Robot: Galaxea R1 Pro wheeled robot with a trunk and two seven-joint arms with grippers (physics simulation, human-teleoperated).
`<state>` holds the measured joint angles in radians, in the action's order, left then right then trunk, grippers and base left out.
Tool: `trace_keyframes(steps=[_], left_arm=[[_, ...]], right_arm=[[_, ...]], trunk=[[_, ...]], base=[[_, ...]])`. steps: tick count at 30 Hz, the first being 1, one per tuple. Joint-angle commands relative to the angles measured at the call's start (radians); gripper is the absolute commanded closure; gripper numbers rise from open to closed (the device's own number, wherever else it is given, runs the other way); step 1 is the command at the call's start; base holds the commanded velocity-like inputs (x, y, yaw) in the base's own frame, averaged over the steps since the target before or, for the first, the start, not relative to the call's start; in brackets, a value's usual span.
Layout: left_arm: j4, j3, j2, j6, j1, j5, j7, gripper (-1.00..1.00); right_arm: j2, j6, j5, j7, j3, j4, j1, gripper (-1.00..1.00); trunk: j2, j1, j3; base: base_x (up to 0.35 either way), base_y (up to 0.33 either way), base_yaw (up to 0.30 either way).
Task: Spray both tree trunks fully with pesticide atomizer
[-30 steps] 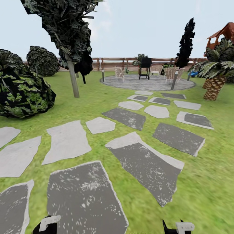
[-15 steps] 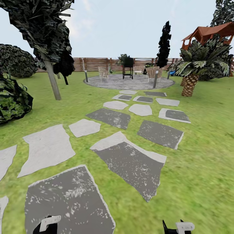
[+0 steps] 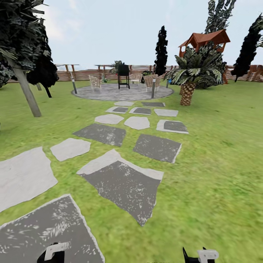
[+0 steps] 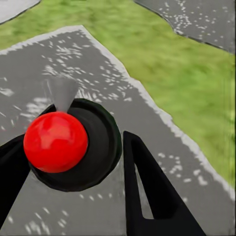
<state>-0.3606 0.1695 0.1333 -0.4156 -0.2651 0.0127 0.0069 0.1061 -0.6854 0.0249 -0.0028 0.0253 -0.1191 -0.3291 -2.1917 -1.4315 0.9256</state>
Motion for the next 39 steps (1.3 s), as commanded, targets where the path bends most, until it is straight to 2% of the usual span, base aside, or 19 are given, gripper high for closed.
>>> trace_keyframes(steps=[1,39], left_arm=[[0.0,0.001,0.0,-0.003,0.0,0.001,0.001,1.0],[0.0,0.001,-0.001,-0.003,0.0,0.001,0.001,1.0]], right_arm=[[0.0,-0.002,0.003,0.0,0.002,0.001,-0.001,-1.0],[0.0,-0.002,0.001,-0.002,0.003,0.001,-0.001,-1.0]], trunk=[[0.0,0.0,0.001],[0.0,0.0,0.009]], base=[[0.003,-0.272,-0.3],[0.0,-0.272,-0.3]])
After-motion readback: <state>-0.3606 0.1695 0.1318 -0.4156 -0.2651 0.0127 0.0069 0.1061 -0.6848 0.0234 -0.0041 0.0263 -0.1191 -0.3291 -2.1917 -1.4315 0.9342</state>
